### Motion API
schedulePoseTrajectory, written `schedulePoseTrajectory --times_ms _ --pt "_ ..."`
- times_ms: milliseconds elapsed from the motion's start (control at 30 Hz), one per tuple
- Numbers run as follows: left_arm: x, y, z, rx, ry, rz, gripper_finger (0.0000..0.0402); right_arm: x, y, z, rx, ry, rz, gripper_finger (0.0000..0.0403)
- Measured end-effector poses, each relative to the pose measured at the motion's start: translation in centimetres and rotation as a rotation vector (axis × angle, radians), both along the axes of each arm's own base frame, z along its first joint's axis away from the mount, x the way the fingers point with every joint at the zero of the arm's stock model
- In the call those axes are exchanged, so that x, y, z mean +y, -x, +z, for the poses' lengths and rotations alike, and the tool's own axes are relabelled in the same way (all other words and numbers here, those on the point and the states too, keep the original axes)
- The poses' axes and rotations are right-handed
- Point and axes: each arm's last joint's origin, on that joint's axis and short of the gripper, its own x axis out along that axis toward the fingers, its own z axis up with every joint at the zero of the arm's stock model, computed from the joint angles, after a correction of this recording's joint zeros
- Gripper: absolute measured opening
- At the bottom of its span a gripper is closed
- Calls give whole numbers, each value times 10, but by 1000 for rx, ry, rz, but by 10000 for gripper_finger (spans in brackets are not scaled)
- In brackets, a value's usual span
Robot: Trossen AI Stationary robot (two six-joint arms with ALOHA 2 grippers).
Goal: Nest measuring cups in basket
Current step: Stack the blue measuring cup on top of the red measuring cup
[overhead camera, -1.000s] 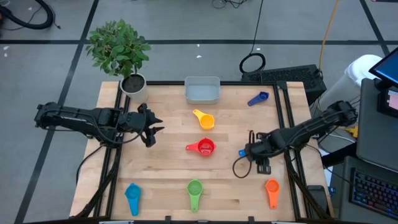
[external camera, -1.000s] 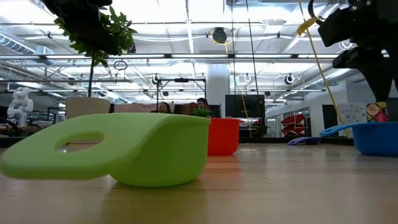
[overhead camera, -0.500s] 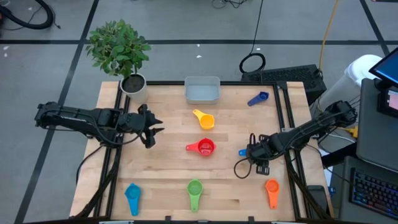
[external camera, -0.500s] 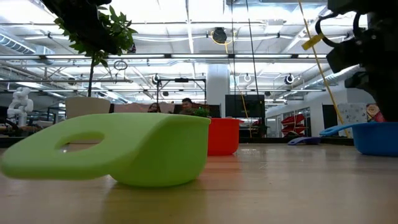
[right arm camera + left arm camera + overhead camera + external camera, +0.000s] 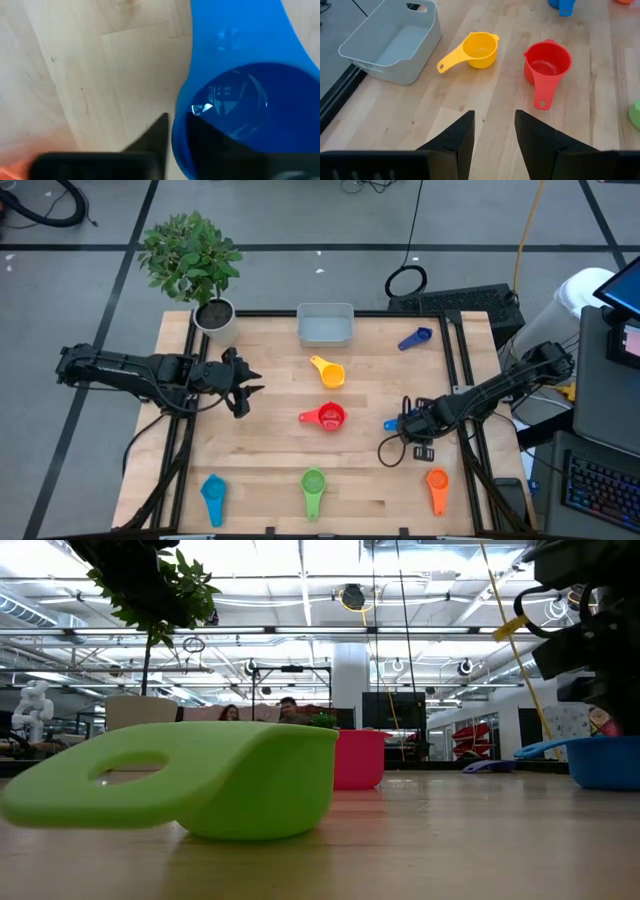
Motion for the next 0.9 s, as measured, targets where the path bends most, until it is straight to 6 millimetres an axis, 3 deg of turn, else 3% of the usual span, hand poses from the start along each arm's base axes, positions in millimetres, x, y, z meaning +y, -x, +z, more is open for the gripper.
schedulePoseTrajectory --times_ms 233,367,633,900 --pt "0 0 0 -3 8 7 145 1 -4 4 -41 20 38 2" --pt "0 0 0 -3 8 7 145 2 -19 23 -138 74 69 1" --pt "0 -2 3 -36 1 -3 145 1 -67 79 -356 154 156 1" --pt "0 -3 3 -40 -3 -6 145 7 -137 85 -369 198 343 0"
